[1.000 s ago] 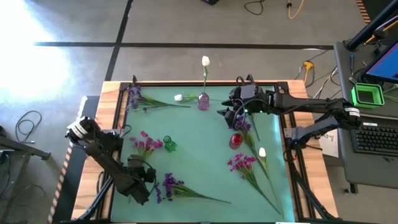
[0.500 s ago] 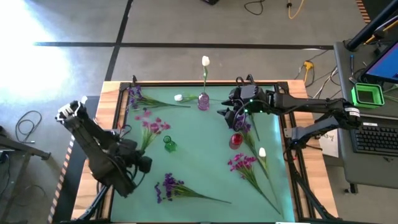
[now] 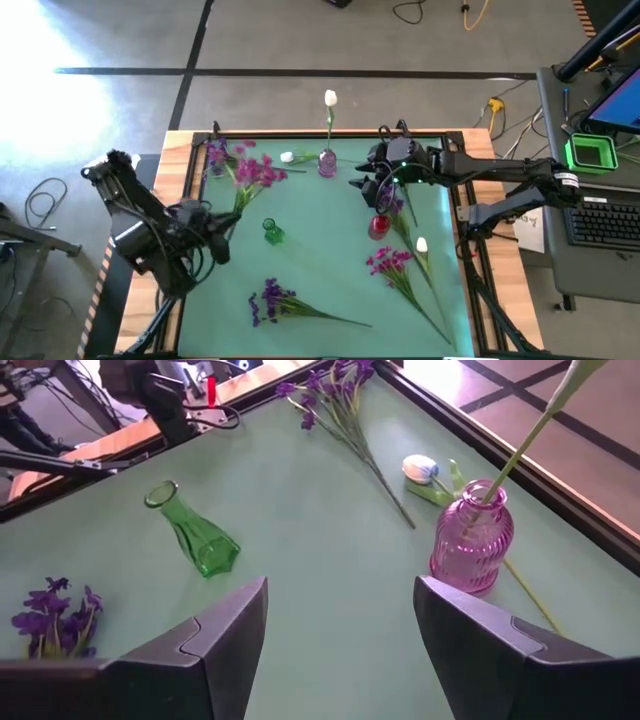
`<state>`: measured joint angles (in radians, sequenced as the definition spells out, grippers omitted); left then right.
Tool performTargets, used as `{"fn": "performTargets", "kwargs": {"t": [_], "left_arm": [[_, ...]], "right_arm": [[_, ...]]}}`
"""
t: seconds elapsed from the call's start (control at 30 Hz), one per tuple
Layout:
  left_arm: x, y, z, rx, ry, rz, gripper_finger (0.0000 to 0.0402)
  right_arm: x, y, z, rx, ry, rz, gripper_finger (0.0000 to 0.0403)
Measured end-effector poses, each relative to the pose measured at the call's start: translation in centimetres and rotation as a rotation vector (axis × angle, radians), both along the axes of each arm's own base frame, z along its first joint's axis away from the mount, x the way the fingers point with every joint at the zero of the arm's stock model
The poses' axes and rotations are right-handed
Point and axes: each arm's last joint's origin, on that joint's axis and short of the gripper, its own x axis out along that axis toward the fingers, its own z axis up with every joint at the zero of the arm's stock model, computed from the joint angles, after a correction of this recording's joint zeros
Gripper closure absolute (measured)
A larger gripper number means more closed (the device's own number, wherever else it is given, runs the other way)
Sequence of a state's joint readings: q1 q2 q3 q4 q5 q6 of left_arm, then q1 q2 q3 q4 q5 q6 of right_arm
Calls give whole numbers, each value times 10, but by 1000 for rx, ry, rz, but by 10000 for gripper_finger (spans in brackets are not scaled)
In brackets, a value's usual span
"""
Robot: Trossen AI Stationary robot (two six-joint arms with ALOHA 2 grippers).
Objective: Sort flowers into vase by color
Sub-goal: Put the middle pink flowers into the green flower vase
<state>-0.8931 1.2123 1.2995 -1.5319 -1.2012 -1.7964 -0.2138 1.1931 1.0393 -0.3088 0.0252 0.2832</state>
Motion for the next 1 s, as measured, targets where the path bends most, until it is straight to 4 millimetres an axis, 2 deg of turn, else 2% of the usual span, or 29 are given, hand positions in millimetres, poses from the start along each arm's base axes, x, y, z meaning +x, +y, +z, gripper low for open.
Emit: {"fn": "performTargets", "kwargs": {"t": [0.07,0.2,0.43,0.67,0.8,1.0], "left_arm": [[1,0,5,88,-105,3,401],[3,-1,5,246,-181,12,401],[18,-8,-13,283,-233,66,401],[44,-23,-23,432,-104,74,401],[56,-21,-13,488,-38,99,401],[78,-13,10,597,307,-3,401]], "right_arm": [[0,0,0,-5,0,4,158],[0,0,-1,-12,3,7,158],[-1,0,-6,-27,23,18,158],[-1,0,-6,-74,30,47,158],[-1,0,-6,-85,31,53,158],[-1,0,-6,-91,33,59,158]]}}
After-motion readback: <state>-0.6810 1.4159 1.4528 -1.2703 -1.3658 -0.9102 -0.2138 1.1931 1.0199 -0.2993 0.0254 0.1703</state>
